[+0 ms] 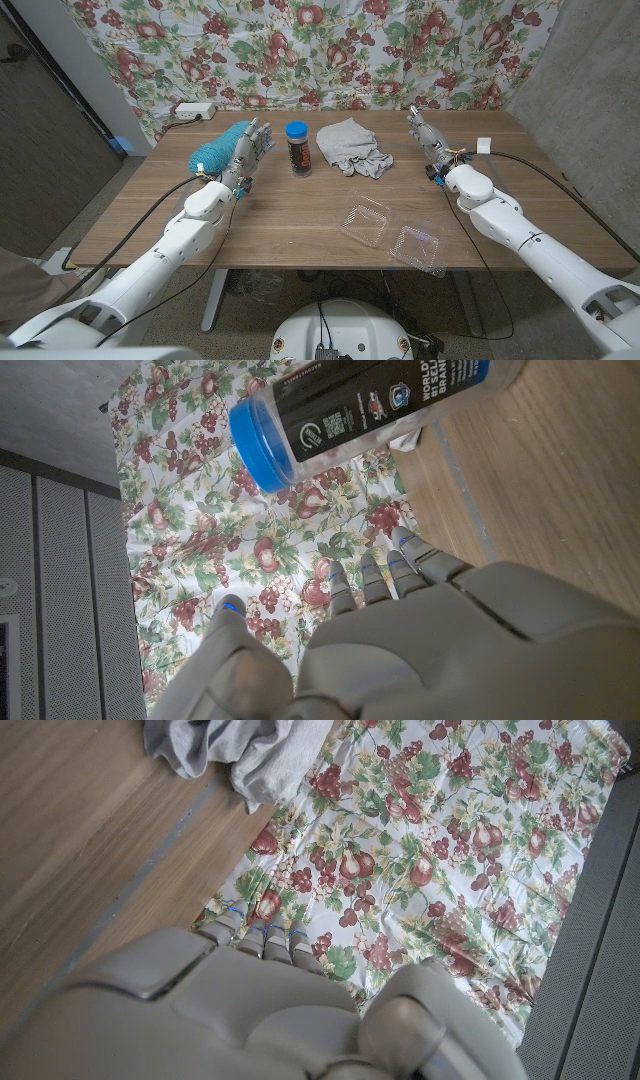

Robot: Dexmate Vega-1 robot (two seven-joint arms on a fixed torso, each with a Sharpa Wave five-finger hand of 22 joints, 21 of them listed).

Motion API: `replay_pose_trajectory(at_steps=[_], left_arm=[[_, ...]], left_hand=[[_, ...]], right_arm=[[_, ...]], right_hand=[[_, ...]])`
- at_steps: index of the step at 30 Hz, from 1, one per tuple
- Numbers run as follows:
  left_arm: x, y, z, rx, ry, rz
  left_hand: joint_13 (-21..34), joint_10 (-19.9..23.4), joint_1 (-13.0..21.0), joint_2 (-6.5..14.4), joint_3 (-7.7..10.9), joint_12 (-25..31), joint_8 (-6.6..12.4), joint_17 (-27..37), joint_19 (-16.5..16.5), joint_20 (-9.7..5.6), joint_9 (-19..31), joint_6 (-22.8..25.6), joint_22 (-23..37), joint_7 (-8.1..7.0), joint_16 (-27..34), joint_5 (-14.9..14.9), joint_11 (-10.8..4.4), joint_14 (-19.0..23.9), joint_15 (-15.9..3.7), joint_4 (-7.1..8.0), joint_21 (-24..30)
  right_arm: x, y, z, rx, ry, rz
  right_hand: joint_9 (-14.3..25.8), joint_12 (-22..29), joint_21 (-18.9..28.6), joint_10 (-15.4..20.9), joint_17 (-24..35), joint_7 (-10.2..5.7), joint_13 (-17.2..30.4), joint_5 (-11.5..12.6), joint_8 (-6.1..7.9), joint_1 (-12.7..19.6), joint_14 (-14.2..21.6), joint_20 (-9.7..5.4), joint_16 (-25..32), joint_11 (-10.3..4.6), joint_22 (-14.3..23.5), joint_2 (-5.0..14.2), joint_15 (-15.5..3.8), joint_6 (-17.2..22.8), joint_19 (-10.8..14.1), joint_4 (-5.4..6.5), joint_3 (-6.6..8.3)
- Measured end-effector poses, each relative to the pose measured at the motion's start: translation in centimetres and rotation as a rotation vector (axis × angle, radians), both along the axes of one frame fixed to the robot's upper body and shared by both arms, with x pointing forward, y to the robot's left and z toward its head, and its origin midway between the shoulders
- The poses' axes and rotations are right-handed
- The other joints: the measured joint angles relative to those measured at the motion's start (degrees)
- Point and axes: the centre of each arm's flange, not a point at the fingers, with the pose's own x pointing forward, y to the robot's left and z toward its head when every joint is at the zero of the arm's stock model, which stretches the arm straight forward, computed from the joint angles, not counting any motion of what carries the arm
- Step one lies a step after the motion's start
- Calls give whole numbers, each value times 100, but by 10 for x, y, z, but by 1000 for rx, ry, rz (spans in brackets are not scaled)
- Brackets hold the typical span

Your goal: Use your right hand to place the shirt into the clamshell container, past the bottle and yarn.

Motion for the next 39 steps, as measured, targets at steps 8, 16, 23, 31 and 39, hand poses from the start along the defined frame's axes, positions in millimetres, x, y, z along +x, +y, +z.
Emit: replay_pose_trajectory(at_steps=[8,16,23,31,39], left_arm=[[-3,0,2,1,-13,-5],[-6,-2,3,-3,-23,-8],[-7,-4,4,-9,-32,-11],[-8,-5,4,-11,-38,-9],[-12,-6,3,-9,-45,0]], left_hand=[[0,0,0,0,0,0,0,0,0,0,0,0,0,0,0,0,0,0,0,0,0],[0,0,25,25,0,0,0,0,-1,1,0,-1,0,0,0,0,0,0,0,1,0],[0,-1,25,25,0,0,-24,0,-1,1,0,-1,0,1,0,0,0,0,0,1,0],[0,-1,25,25,17,0,-25,-1,-1,1,0,-1,0,1,0,0,1,0,0,-16,0],[-1,-1,25,25,13,0,-25,0,-1,1,0,-1,0,1,0,0,1,0,0,-34,0]], right_arm=[[-2,2,5,-58,-16,-36],[-3,3,10,-120,-35,-72],[-6,7,19,-201,-58,-109],[-9,9,28,-267,-78,-137],[-10,10,34,-338,-96,-173]], right_hand=[[0,0,0,-41,-1,-80,15,39,0,89,-43,51,1,-41,0,-24,-44,-33,-51,-74,25],[0,0,0,-81,15,-135,29,88,0,166,-165,42,3,-124,0,-15,-82,-70,-100,-127,31],[0,0,0,-81,15,-135,28,88,0,202,-163,71,3,-124,0,22,-83,-70,-134,-144,48],[28,0,0,-102,-1,-135,28,100,0,233,-195,49,3,-103,-1,53,-115,-71,-155,-162,67],[28,0,0,-102,-1,-134,28,122,0,271,-226,40,3,-102,-1,15,-83,-71,-164,-174,79]])
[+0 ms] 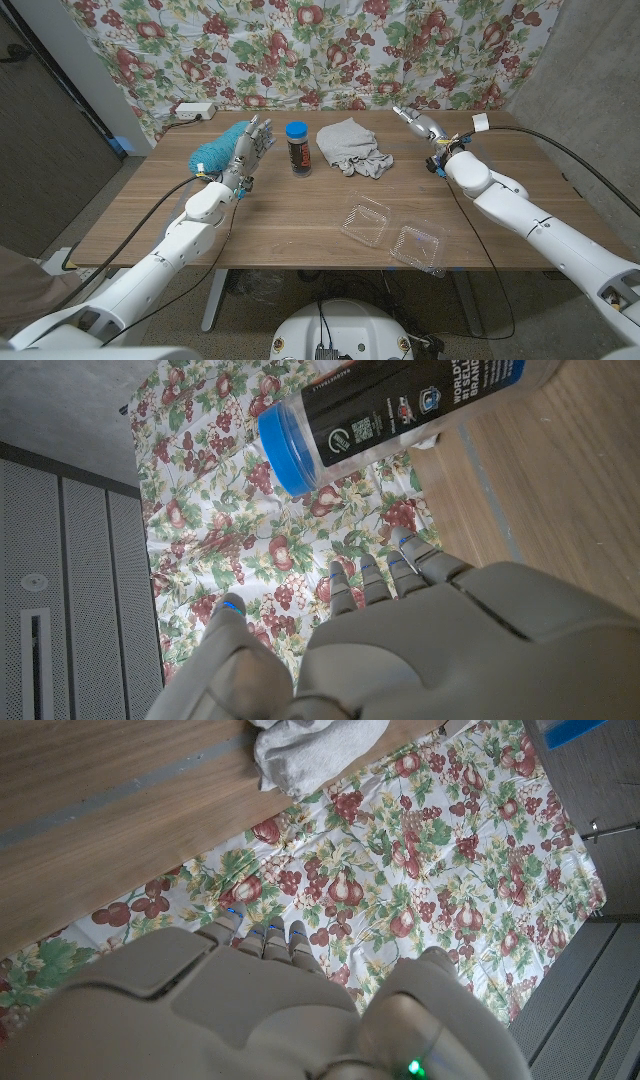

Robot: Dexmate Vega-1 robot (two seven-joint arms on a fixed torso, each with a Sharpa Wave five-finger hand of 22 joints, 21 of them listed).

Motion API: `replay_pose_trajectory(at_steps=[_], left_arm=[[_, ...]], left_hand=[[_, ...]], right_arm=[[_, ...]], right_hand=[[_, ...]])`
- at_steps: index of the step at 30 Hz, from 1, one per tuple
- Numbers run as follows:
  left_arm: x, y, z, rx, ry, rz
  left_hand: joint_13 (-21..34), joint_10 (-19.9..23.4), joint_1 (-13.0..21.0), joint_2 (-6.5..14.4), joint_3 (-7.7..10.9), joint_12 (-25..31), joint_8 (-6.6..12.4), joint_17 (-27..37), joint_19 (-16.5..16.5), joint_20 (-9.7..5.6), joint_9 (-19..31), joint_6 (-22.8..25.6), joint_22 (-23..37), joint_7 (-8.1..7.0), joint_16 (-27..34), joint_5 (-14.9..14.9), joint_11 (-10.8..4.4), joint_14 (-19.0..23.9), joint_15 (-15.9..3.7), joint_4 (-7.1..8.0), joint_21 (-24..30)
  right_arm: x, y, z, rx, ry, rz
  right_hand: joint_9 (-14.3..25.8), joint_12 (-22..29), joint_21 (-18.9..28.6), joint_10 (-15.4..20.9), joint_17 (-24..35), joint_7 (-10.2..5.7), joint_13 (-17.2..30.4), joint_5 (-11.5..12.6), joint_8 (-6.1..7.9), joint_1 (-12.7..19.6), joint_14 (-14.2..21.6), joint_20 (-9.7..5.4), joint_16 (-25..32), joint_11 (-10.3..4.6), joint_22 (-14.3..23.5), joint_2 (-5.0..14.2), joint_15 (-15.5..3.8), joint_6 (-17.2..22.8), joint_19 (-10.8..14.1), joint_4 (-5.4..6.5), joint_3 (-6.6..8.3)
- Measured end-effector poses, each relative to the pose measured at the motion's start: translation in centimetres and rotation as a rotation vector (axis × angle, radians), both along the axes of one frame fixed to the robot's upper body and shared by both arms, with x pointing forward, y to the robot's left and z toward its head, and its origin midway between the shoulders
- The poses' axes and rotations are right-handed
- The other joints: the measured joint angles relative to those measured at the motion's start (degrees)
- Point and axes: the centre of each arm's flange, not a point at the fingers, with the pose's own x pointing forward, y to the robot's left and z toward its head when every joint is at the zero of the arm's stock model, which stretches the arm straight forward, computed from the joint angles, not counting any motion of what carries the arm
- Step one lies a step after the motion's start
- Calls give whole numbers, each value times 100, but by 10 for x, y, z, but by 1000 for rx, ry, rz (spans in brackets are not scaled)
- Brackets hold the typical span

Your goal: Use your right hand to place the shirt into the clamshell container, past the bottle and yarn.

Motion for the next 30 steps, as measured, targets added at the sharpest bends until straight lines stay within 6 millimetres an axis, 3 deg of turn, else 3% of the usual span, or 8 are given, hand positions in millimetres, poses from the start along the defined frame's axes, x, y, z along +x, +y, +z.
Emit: replay_pose_trajectory(at_steps=[7,12,17,27,30], left_arm=[[-1,1,0,-1,-3,9],[-2,0,0,-1,-7,11],[-2,-2,0,-3,-9,11],[-2,-2,0,-5,-9,16],[-3,-7,-3,-6,-7,8]], left_hand=[[0,0,0,0,-5,0,0,0,0,0,0,30,0,30,0,0,0,0,0,-5,0],[0,0,0,0,-5,0,0,0,0,0,0,30,0,29,0,0,0,0,0,-5,0],[0,0,0,0,-5,0,0,0,0,0,0,30,0,29,0,0,0,0,0,-5,0],[0,0,0,0,-21,0,0,0,0,0,0,30,0,29,0,0,0,0,0,-21,0],[0,0,0,0,-22,0,0,0,0,0,0,30,0,29,0,0,0,0,0,-21,0]], right_arm=[[-1,1,6,-47,-14,-18],[-1,1,11,-111,-26,-42],[-1,1,17,-160,-38,-58],[-1,1,30,-195,-55,-68],[1,4,28,-285,-57,-87]], right_hand=[[0,0,0,0,0,0,0,32,0,40,0,0,0,0,0,22,0,0,0,-49,16],[0,0,0,-41,0,0,0,116,0,256,23,44,0,-41,-12,60,208,0,45,-167,71],[-1,0,44,-65,0,-2,-1,147,0,339,4,-70,0,-17,-15,68,141,-6,158,-216,100],[-1,0,44,-82,1,51,-1,193,-30,388,4,-94,0,1,-15,56,142,-157,135,-246,104],[-1,0,44,-82,1,51,-1,193,-30,399,4,-94,0,1,-15,67,142,-157,135,-246,104]])
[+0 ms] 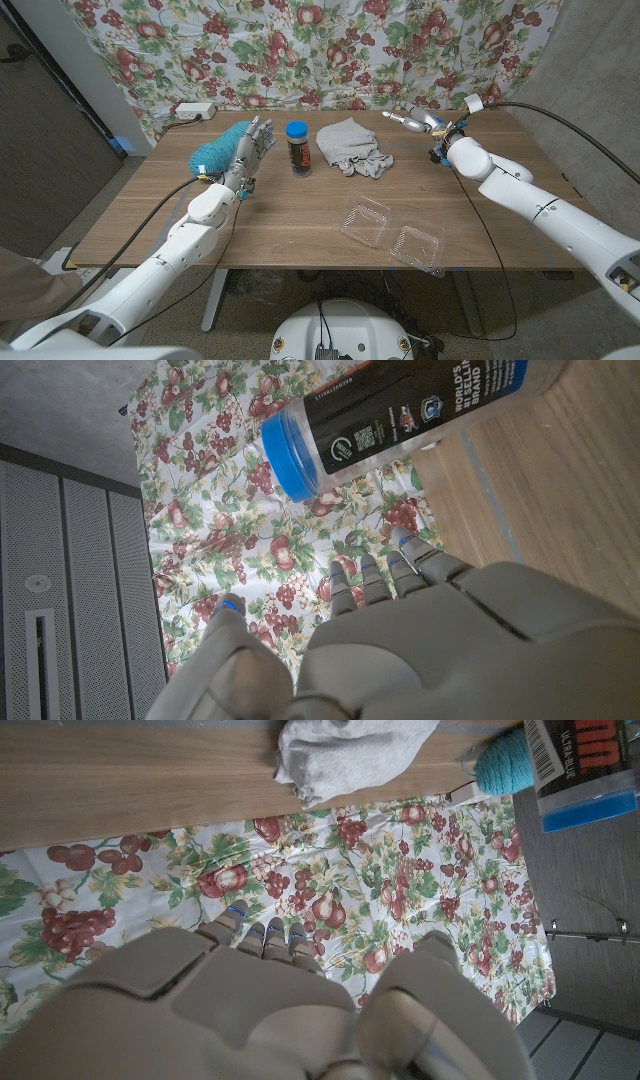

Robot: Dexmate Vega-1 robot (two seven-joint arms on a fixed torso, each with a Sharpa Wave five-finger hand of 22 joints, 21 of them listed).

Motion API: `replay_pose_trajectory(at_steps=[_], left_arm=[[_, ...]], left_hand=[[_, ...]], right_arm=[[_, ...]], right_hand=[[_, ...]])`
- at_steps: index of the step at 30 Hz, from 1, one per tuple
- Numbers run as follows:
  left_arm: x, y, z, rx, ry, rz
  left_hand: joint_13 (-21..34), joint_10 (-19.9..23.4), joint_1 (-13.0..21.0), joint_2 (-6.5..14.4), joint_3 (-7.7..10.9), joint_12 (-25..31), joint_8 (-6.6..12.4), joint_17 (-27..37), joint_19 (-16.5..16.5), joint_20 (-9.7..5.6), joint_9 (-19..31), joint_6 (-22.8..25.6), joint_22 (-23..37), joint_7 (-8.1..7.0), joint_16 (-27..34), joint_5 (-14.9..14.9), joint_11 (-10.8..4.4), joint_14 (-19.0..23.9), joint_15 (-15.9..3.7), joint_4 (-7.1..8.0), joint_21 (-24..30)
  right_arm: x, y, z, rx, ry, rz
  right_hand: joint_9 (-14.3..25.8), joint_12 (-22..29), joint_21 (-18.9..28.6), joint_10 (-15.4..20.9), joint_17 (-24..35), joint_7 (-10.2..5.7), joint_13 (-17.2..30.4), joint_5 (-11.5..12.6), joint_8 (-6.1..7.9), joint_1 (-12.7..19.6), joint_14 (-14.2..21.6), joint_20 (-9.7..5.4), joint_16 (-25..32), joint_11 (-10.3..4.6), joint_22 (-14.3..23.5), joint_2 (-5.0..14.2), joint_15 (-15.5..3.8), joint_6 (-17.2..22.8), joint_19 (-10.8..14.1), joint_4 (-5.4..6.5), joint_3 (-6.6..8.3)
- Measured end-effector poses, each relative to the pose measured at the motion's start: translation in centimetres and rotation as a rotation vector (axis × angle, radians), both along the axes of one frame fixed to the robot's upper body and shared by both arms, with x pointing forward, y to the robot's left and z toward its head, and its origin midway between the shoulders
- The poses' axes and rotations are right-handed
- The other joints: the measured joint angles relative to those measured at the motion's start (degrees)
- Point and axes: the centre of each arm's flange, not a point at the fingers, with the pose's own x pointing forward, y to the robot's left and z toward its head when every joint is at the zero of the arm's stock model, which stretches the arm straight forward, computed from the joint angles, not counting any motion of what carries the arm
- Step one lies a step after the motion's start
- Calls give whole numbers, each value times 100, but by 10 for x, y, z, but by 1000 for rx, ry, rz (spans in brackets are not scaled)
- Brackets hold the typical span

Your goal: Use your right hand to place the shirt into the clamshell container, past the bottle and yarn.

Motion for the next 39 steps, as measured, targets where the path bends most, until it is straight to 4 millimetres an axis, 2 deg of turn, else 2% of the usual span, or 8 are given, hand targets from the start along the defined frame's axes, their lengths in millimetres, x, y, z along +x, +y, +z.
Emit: replay_pose_trajectory(at_steps=[5,8,11,21,39], left_arm=[[0,-1,0,1,0,-2],[0,-2,0,1,-1,-3],[0,-3,0,1,-2,-3],[0,-4,-1,0,3,-3],[-1,-5,1,0,0,-2]], left_hand=[[0,0,0,0,0,0,0,0,0,0,0,0,0,0,0,0,0,0,0,0,0],[0,0,0,0,0,0,0,0,0,0,0,0,0,0,0,0,0,0,0,0,0],[0,0,0,0,0,0,0,0,0,0,0,0,0,0,0,0,0,0,0,0,0],[0,0,0,0,0,0,0,0,0,0,0,0,0,0,0,0,0,0,0,0,0],[0,0,-32,32,0,0,0,0,0,0,0,0,0,0,0,0,0,0,0,1,0]], right_arm=[[2,2,4,-40,-5,-5],[2,4,6,-65,-7,-4],[4,6,8,-93,-8,-1],[7,16,15,-182,-21,0],[15,34,27,-342,-62,-22]], right_hand=[[0,0,0,0,0,0,0,0,0,0,-22,22,0,0,0,0,-22,1,-24,0,0],[0,0,0,0,0,0,0,0,0,0,-31,-17,0,0,0,0,-31,1,-66,1,0],[-1,0,-28,0,0,0,0,0,0,0,-31,21,0,0,0,0,-31,1,-104,-15,16],[-1,0,-28,0,0,0,-1,38,0,39,-52,21,0,0,0,-37,-51,1,-103,-39,-8],[-1,0,-27,-20,1,-20,-1,84,0,128,-73,23,0,-21,1,8,-72,-18,-144,-103,21]])
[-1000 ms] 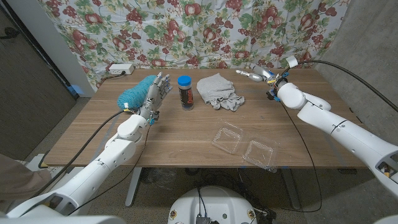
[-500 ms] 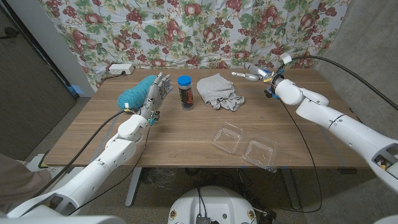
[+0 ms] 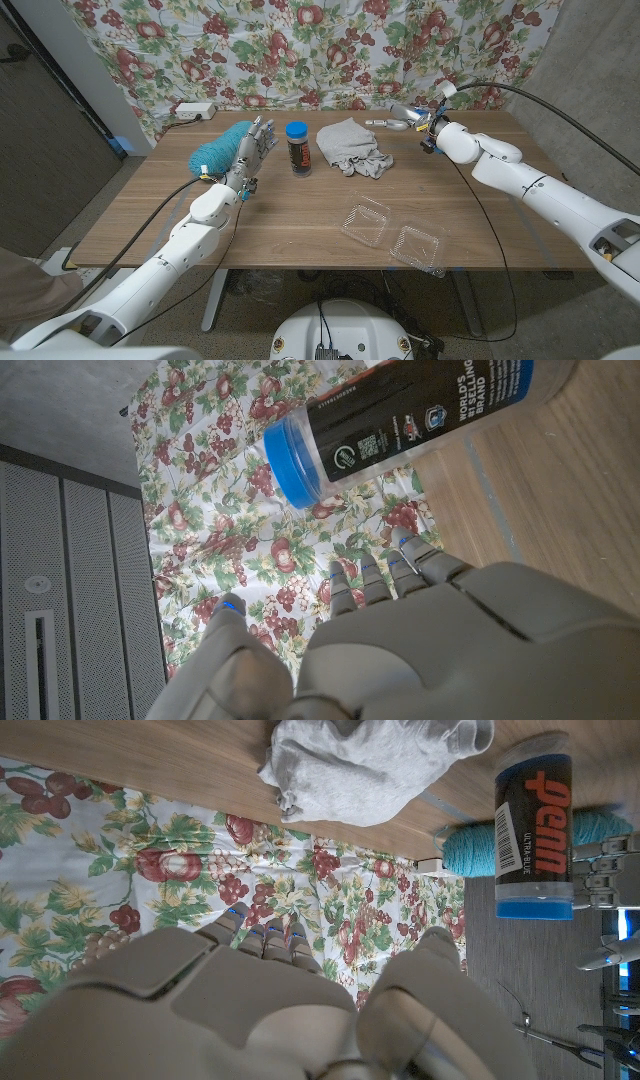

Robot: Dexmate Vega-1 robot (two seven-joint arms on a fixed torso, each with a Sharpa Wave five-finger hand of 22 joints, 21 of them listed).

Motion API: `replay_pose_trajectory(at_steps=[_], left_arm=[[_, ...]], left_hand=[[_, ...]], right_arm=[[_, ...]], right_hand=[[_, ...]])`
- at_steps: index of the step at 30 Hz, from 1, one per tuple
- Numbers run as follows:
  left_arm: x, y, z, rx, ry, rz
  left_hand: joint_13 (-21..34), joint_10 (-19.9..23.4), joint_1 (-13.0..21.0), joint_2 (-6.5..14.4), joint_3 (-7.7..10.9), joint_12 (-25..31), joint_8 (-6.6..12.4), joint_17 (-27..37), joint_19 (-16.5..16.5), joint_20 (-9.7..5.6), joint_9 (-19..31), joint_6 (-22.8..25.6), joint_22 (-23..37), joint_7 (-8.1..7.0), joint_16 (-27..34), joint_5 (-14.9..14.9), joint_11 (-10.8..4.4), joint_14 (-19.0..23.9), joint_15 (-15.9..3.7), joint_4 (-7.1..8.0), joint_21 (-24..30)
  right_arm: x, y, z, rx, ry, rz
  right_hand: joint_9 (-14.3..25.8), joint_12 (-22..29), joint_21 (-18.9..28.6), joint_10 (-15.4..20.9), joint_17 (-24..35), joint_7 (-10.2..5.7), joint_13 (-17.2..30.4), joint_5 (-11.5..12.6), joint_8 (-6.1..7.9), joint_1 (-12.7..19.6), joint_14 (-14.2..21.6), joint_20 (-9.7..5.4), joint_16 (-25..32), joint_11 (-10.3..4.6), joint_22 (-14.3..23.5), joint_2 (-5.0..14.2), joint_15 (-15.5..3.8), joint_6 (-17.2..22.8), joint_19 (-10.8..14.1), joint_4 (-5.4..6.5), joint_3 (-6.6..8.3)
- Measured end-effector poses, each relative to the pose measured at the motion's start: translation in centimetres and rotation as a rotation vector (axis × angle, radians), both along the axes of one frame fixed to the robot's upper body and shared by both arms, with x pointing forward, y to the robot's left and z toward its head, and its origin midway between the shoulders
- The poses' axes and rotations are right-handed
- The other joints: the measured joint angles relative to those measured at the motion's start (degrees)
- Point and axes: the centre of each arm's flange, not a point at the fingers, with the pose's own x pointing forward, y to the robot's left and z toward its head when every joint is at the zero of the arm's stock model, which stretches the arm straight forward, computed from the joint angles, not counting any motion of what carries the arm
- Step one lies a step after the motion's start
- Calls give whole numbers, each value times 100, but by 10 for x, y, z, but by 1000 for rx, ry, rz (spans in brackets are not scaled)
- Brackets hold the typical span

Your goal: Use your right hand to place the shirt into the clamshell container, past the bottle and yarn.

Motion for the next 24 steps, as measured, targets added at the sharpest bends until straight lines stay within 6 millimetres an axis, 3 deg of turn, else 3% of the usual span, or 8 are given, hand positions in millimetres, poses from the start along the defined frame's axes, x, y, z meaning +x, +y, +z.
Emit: replay_pose_trajectory(at_steps=[24], left_arm=[[-1,-2,2,-3,-4,1]], left_hand=[[0,0,1,-1,-25,0,0,0,0,0,0,0,0,0,0,0,0,0,0,-24,0]], right_arm=[[12,17,6,-125,-40,-27]], right_hand=[[0,0,1,0,0,0,0,88,0,91,0,23,0,0,0,-29,0,0,24,-25,26]])
